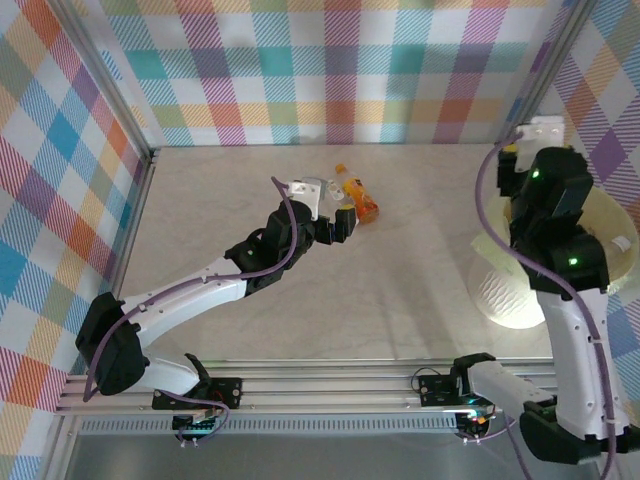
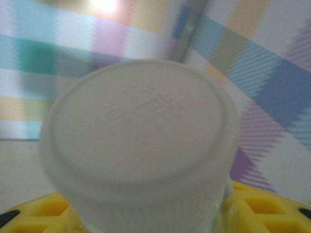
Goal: Put the plastic bottles in the bin
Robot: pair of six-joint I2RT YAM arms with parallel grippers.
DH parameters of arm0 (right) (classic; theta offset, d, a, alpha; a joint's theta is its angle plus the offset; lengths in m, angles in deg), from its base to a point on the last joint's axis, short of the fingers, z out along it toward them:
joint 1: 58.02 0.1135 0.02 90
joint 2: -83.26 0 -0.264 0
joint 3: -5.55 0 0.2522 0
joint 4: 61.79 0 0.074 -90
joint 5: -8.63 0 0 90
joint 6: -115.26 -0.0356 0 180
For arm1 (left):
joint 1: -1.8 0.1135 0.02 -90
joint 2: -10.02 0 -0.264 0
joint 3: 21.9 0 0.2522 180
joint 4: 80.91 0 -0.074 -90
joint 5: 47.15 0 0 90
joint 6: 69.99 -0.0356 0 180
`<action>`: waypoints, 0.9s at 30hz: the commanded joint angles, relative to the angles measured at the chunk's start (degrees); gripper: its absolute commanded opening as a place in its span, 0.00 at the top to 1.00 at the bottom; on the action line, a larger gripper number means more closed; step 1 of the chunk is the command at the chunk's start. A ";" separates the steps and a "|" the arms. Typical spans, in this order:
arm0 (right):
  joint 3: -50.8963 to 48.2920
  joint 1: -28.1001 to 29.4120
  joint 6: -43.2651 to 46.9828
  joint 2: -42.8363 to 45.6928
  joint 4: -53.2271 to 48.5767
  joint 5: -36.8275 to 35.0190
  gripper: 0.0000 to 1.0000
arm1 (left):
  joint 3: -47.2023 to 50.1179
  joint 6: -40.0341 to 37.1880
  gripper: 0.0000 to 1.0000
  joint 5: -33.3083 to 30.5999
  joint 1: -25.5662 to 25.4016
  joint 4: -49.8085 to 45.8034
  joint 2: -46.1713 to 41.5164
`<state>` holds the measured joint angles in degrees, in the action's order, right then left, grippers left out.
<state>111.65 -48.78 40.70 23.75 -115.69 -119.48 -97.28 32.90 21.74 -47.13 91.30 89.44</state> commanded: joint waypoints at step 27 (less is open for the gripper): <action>20.39 -18.28 -18.48 -19.33 -41.66 16.24 0.00 | -0.34 3.31 0.00 -1.25 3.16 -3.43 0.53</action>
<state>130.95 -66.71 23.09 2.88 -157.09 -105.93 -98.16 35.43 21.24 -44.75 87.98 91.41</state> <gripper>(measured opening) 0.995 0.999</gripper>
